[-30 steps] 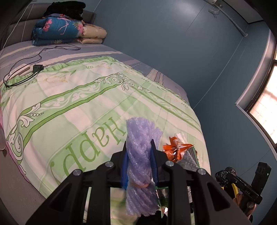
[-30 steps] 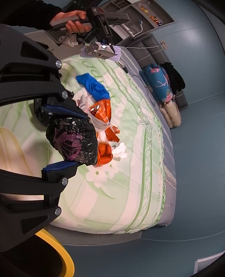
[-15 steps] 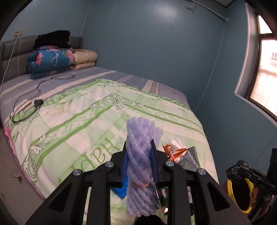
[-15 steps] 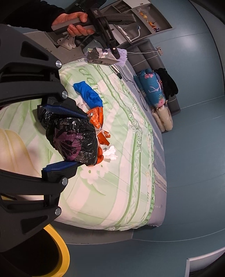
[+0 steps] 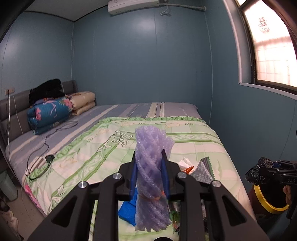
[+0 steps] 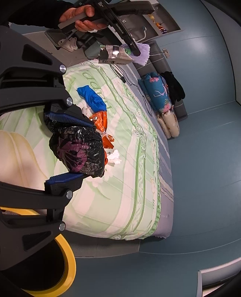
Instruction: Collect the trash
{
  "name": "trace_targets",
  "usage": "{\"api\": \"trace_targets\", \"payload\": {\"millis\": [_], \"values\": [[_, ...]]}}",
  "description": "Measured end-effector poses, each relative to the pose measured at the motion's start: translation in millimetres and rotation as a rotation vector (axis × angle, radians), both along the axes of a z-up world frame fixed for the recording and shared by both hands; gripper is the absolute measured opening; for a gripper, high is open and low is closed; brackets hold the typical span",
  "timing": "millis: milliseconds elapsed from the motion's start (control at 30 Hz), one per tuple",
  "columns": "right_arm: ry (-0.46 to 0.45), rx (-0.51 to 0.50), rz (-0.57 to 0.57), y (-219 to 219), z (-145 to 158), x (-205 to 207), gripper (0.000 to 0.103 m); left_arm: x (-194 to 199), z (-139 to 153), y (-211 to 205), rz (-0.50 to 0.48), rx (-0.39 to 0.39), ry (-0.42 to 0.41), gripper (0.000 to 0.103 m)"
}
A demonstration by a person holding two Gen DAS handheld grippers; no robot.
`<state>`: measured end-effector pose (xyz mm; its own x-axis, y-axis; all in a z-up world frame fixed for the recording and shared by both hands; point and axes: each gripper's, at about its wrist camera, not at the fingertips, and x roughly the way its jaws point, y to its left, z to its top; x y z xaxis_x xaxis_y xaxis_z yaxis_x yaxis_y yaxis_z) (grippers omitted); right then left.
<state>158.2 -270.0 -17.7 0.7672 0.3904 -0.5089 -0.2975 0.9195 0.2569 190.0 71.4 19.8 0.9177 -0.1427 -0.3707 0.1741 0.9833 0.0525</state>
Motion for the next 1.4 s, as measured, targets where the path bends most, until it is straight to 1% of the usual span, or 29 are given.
{"api": "trace_targets", "payload": {"millis": [133,300,400,533,767,933,1067,1133,1233,1400], "values": [[-0.012,0.005,-0.018,-10,3,-5,0.043,-11,12,-17,-0.001,0.064,-0.046,0.021],[-0.034,0.013,-0.048,-25,9,-13,0.043,-21,24,-37,-0.048,0.075,-0.067,0.021],[-0.05,0.015,-0.066,-36,14,-18,0.043,-26,30,-47,-0.087,0.047,-0.063,0.021],[-0.071,0.009,-0.099,-51,23,-27,0.043,-32,38,-63,-0.147,-0.009,-0.049,0.021],[-0.1,0.018,-0.185,-84,40,-44,0.043,-38,39,-97,-0.24,-0.063,-0.034,0.021],[-0.133,0.015,-0.251,-110,52,-60,0.043,-33,36,-125,-0.316,-0.116,0.004,0.021],[-0.15,0.011,-0.298,-128,57,-71,0.044,-30,32,-146,-0.346,-0.129,0.026,0.021],[-0.152,0.008,-0.32,-136,58,-76,0.044,-28,29,-155,-0.359,-0.14,0.045,0.021],[-0.147,0.007,-0.352,-147,58,-80,0.044,-27,24,-171,-0.398,-0.169,0.095,0.021],[-0.134,0.015,-0.406,-163,55,-83,0.044,-25,13,-197,-0.446,-0.194,0.135,0.021]]}}
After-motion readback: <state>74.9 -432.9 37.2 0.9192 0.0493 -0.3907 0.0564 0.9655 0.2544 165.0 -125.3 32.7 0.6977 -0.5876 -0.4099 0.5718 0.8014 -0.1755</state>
